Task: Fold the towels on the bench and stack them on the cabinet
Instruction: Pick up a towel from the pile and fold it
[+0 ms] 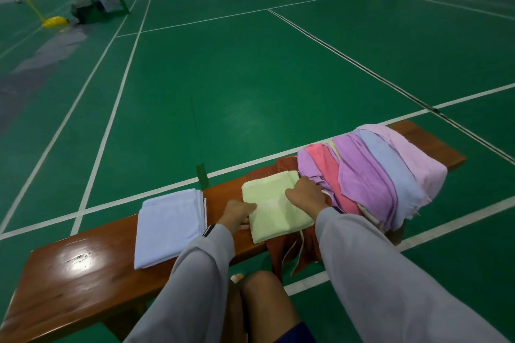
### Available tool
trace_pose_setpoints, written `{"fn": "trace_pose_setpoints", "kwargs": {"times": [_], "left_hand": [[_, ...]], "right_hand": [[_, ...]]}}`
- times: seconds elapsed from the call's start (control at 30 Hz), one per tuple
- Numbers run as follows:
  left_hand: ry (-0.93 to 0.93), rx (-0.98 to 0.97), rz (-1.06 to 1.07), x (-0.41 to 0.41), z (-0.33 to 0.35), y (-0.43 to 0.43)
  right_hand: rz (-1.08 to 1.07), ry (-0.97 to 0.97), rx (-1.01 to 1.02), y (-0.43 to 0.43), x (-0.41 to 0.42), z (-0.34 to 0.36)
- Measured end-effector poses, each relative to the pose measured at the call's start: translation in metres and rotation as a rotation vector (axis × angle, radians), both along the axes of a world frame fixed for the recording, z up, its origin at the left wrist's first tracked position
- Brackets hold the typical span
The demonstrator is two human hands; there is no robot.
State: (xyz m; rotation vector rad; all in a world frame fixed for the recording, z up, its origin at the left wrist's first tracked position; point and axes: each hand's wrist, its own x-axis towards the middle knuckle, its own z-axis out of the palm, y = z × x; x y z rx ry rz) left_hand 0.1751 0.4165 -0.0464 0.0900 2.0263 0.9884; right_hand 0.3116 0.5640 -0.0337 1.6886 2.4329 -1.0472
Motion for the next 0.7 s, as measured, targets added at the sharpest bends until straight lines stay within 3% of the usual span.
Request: {"fn": "trace_pose_setpoints", "kwargs": {"times": [0.2, 0.3, 0.43, 0.63, 0.7], "left_hand": [[-0.315, 0.142, 0.030, 0.007, 0.001, 0.000], [-0.231, 0.116, -0.015, 0.010, -0.004, 0.003], [0.068, 0.184, 0.110, 0.014, 0.007, 0.010], [-0.109, 0.525, 0.147, 0.019, 0.067, 0.021], [-0.135, 0.631, 0.152, 0.018, 0.091, 0.019]], "right_hand": [[0.052, -0.046, -0.012, 0.005, -0.004, -0.009], [0.075, -0.065, -0.031, 0.007, -0.003, -0.009], [0.100, -0.099, -0.019, 0.007, -0.001, -0.006], [0.034, -0.052, 0.028, -0.011, -0.001, 0.022], [-0.037, 0.147, -0.172, -0.013, -0.006, 0.036]]}}
